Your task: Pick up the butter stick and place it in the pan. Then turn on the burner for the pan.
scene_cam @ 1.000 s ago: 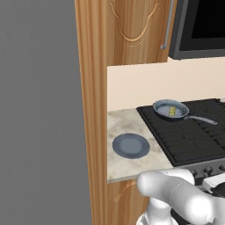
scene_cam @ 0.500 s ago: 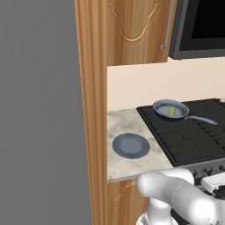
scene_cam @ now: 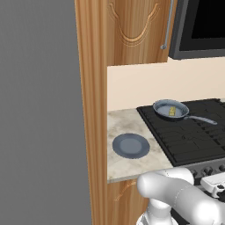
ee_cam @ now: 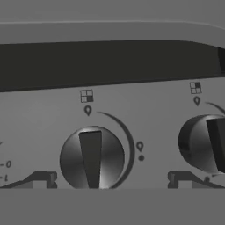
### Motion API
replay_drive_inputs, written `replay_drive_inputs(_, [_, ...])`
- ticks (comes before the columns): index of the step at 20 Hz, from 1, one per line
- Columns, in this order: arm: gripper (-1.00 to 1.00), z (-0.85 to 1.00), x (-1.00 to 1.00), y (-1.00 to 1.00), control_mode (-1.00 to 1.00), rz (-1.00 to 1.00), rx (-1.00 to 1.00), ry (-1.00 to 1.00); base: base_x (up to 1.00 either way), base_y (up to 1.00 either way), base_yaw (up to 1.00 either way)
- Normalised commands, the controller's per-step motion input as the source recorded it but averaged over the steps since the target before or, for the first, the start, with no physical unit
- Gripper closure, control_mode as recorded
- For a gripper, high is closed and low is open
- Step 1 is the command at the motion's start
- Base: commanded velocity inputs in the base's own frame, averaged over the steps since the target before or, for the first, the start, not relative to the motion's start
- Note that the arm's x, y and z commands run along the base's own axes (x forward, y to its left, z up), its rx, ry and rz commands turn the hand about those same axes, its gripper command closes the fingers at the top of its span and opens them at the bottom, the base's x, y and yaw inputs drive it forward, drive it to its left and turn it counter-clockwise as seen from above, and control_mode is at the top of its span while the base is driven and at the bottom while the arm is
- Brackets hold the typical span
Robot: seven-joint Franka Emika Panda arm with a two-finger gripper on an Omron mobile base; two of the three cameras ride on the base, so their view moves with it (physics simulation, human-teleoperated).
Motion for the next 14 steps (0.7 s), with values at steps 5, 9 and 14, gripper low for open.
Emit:
replay_drive_inputs(5, [-1.00,-0.03,0.11,-0.03,-1.00,0.00,0.02,0.00,0.00,0.00,0.00])
replay_drive_inputs(9, [-1.00,-0.08,0.13,-0.02,-1.00,0.00,0.02,0.00,0.00,0.00,0.00])
replay_drive_inputs(14, [-1.00,-0.13,0.10,0.00,-1.00,0.00,0.01,0.00,0.00,0.00,0.00])
